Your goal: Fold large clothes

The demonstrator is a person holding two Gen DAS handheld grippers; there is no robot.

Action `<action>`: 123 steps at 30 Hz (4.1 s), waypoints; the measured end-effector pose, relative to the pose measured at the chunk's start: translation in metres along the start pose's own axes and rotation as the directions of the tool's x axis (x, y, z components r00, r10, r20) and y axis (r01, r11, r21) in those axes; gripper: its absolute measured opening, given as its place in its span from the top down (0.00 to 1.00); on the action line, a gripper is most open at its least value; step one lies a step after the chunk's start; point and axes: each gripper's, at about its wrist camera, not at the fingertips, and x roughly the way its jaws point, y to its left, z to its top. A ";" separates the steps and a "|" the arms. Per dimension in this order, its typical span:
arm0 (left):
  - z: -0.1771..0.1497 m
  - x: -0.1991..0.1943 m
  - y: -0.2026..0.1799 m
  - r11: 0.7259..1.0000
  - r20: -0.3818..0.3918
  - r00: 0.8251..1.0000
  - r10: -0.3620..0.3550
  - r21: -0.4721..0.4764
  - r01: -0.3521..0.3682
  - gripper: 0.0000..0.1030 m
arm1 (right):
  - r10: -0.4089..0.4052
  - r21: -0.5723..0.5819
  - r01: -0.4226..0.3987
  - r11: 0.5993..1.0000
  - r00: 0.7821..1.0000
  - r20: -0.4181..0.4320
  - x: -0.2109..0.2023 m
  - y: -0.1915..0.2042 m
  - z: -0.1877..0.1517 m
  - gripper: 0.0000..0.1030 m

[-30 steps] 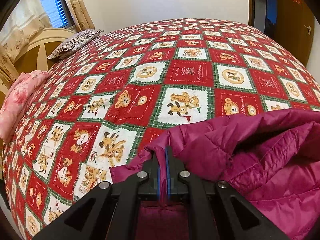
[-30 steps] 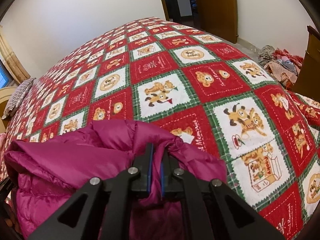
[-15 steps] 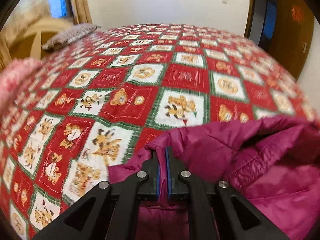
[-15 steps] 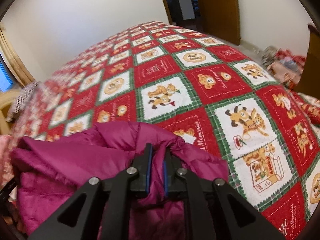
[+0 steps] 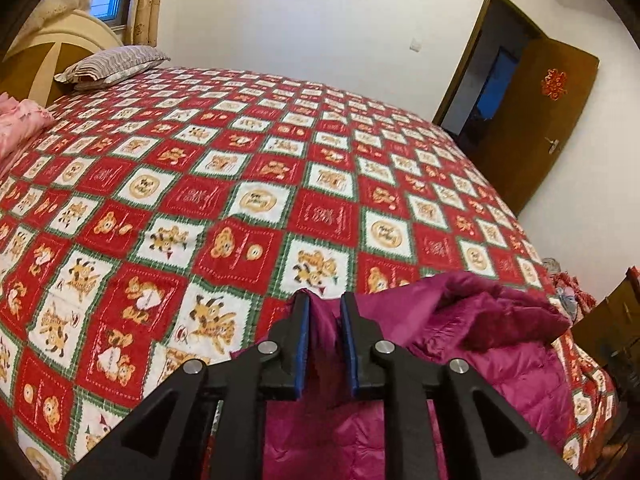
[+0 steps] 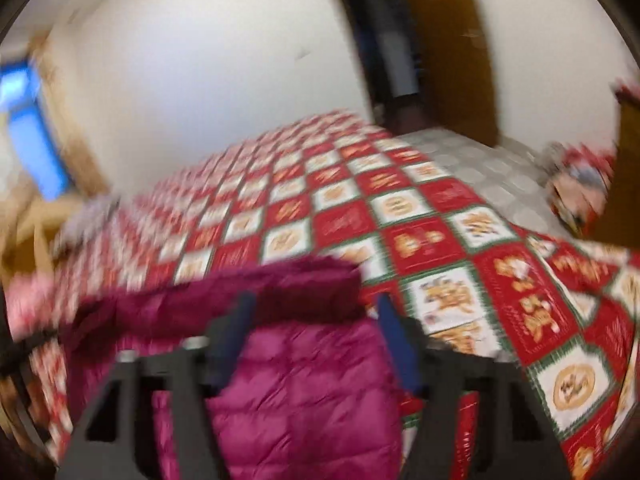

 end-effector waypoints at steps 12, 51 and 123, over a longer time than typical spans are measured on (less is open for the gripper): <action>0.008 -0.006 -0.038 0.984 0.086 0.991 0.101 0.137 -0.112 0.32 | -0.048 -0.301 -0.017 0.953 0.978 -0.205 0.136 0.088 0.005 0.70; -0.036 0.041 -0.050 0.969 -0.020 0.976 0.217 0.121 -0.213 0.21 | -0.002 -0.004 0.001 1.000 0.996 -0.089 0.047 -0.002 -0.001 0.79; -0.117 -0.102 -0.125 0.952 0.152 0.950 -0.272 0.187 0.242 0.85 | 0.498 0.249 -0.437 0.864 0.816 -0.294 0.063 0.161 -0.152 0.86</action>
